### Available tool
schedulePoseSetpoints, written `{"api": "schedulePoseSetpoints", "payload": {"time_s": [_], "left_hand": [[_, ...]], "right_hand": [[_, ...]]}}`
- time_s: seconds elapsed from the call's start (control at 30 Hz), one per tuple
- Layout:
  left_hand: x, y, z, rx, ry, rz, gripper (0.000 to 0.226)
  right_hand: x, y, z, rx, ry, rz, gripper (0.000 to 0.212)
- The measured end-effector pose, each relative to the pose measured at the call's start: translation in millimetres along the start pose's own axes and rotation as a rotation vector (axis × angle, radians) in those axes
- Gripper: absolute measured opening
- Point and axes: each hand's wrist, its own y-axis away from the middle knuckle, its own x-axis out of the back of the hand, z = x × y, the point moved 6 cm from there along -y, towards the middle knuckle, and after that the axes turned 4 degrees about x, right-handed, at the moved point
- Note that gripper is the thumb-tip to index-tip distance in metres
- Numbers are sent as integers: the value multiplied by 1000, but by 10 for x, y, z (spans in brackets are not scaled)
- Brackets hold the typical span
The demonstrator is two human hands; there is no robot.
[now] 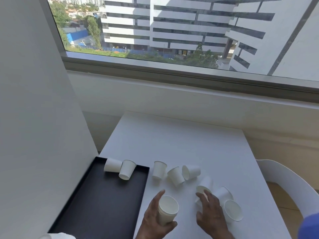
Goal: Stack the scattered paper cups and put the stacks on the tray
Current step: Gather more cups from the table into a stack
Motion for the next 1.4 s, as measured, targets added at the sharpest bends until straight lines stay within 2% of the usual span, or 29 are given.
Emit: {"api": "schedulePoseSetpoints", "payload": {"time_s": [0.13, 0.27, 0.37, 0.47, 0.53, 0.6, 0.7, 0.8, 0.9, 1.07, 1.17, 1.27, 1.33, 1.4], "left_hand": [[-13, 19, 37, -9, -2, -19, 93], [-10, 26, 38, -9, -13, -30, 89], [-4, 29, 21, -2, -20, -33, 89], [-11, 20, -19, 18, -30, -38, 89], [-26, 13, -48, 30, -52, -50, 88], [-38, 7, -75, 39, -83, -61, 86], [-60, -2, -108, 53, -134, -82, 83], [-67, -3, -158, 83, -171, -81, 85], [-56, -20, -184, 114, -172, -75, 94], [-35, -29, -72, 48, -219, -135, 110], [-111, 7, 68, -48, -270, -217, 104], [-153, 24, 170, -96, -247, -205, 84], [-132, 18, 173, -75, -231, -179, 76], [-104, 7, 124, -51, -221, -161, 79]], "right_hand": [[-91, -50, 103, -46, 218, -159, 81], [-122, -91, 128, -52, 305, -171, 85], [-206, -84, 124, -8, 257, -215, 79], [-285, -20, 86, 20, 89, -245, 63], [-258, 34, 19, 42, -3, -177, 44], [-192, 73, -46, 47, -136, -13, 34], [-67, 105, -84, 42, -404, 239, 36], [38, 143, -168, 49, -637, 327, 30], [90, 190, -248, 94, -755, 282, 22], [186, 279, -435, 221, -655, 146, 24], [200, 293, -568, 306, -561, 10, 21], [147, 351, -616, 378, -519, -131, 29], [150, 373, -499, 286, -597, -58, 33], [212, 354, -247, 113, -556, 234, 23]]}}
